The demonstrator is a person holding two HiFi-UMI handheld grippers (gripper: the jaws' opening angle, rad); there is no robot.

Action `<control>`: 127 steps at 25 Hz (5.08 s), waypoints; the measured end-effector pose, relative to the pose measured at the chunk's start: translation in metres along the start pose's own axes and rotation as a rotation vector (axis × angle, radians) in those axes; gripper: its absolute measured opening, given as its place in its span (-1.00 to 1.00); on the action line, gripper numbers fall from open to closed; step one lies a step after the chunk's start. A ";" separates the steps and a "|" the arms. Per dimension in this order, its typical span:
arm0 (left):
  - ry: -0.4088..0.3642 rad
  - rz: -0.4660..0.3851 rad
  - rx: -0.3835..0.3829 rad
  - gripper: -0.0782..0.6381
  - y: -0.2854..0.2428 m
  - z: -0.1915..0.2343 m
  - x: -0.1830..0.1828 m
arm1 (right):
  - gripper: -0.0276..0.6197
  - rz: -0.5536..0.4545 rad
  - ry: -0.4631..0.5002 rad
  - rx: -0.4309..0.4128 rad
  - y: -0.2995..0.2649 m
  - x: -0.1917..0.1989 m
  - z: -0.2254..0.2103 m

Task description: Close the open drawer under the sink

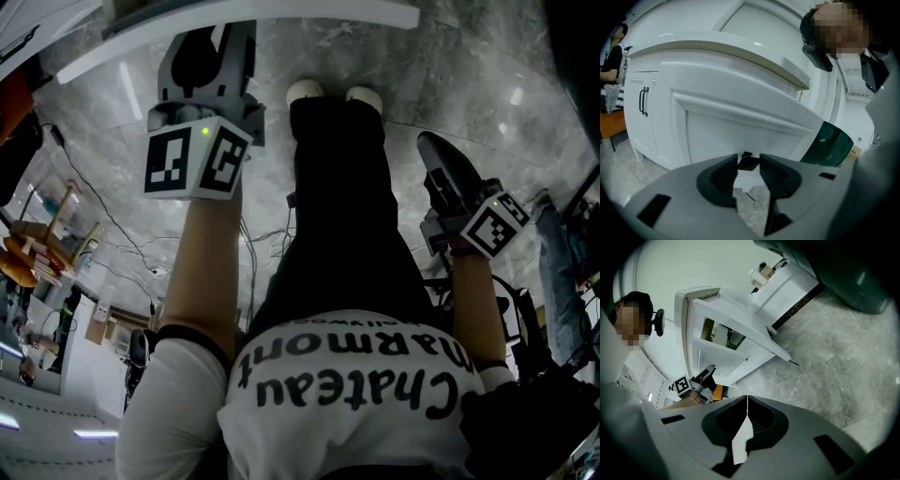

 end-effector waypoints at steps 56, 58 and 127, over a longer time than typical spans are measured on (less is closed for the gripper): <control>0.046 -0.189 0.076 -0.37 -0.077 0.001 -0.059 | -0.88 -0.136 0.185 -0.030 -0.040 -0.068 -0.013; 0.052 -0.199 0.067 -0.37 -0.079 0.000 -0.061 | -0.88 -0.138 0.186 -0.030 -0.040 -0.071 -0.015; -0.152 0.182 0.046 -0.35 -0.109 -0.008 -0.114 | -0.88 -0.207 0.088 0.087 0.067 -0.010 0.096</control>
Point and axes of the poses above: the fingertips, and each gripper's own axes: y backward along the fingers, z to its left, x out of its underside, the point moved 10 cm from there along y, backward along the fingers, and after that the axes turned 10 degrees about -x, right-handed, at the moved point
